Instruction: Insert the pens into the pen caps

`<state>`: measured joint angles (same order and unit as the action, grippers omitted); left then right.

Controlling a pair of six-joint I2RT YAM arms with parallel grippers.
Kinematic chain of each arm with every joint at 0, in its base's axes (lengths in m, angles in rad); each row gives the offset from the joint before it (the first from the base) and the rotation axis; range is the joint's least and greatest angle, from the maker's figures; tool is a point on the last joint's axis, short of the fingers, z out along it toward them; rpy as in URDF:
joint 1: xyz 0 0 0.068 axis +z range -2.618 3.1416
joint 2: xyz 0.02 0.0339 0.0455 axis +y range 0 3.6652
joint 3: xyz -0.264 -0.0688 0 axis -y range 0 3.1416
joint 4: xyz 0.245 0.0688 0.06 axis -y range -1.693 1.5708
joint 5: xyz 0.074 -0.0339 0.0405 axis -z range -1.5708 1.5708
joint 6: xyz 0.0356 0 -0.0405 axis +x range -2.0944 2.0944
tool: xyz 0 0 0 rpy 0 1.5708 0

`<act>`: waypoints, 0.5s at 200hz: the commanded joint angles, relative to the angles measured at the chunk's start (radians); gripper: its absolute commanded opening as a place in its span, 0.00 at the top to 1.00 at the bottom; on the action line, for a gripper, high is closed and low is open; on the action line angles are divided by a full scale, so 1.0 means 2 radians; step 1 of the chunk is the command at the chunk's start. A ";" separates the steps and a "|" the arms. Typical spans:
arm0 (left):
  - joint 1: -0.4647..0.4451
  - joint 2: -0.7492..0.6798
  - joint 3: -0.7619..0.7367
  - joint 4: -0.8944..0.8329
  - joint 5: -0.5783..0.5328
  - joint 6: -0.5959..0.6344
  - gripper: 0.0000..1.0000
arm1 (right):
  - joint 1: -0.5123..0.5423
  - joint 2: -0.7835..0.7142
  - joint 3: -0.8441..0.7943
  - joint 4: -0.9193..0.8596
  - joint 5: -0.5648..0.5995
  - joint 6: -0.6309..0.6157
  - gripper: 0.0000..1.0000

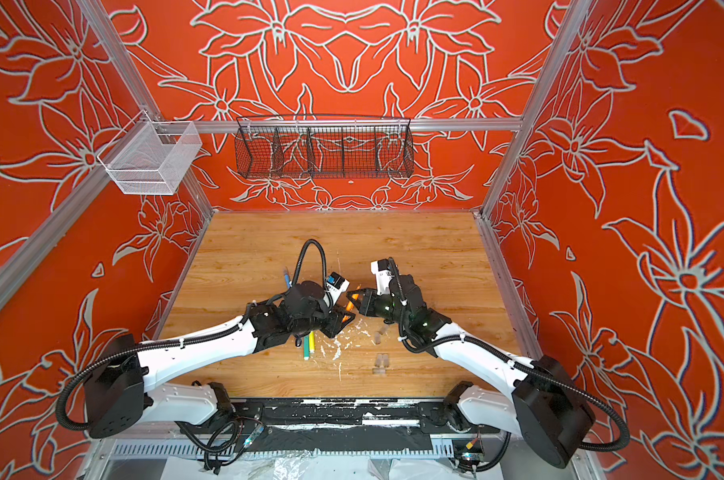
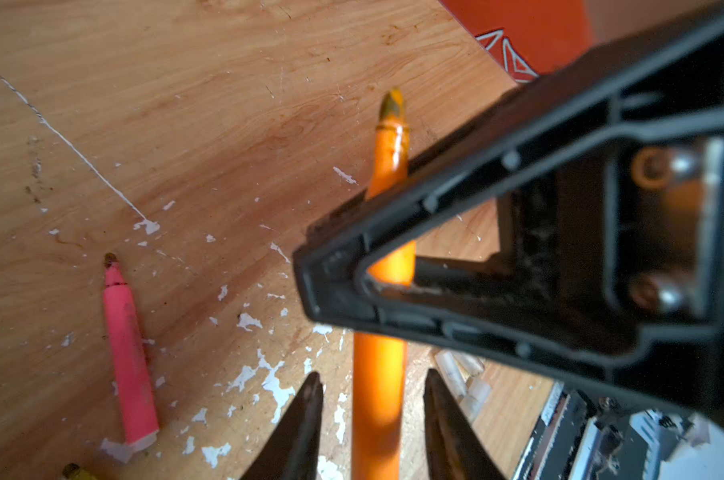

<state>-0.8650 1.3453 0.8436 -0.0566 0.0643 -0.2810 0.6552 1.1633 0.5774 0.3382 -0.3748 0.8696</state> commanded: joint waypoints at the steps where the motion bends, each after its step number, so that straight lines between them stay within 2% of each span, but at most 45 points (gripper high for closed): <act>1: -0.002 0.027 0.030 0.025 -0.014 -0.004 0.62 | 0.000 -0.004 -0.011 0.037 -0.009 0.017 1.00; 32: -0.002 0.048 0.041 0.031 -0.029 0.013 0.66 | 0.000 -0.013 -0.018 0.043 -0.006 0.024 1.00; 51: -0.002 0.039 0.020 0.063 -0.015 0.022 0.66 | 0.000 -0.014 -0.025 0.058 -0.011 0.034 1.00; 73: -0.002 0.030 0.007 0.077 -0.011 0.027 0.76 | 0.000 -0.016 -0.031 0.073 -0.017 0.042 1.00; 100: -0.002 0.025 -0.009 0.100 0.005 0.032 0.76 | 0.000 -0.026 -0.045 0.082 -0.003 0.049 1.00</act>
<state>-0.8654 1.4227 0.8474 0.0734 0.0479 -0.2428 0.6552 1.1465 0.5163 0.4397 -0.3832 0.9318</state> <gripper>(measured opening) 0.239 0.166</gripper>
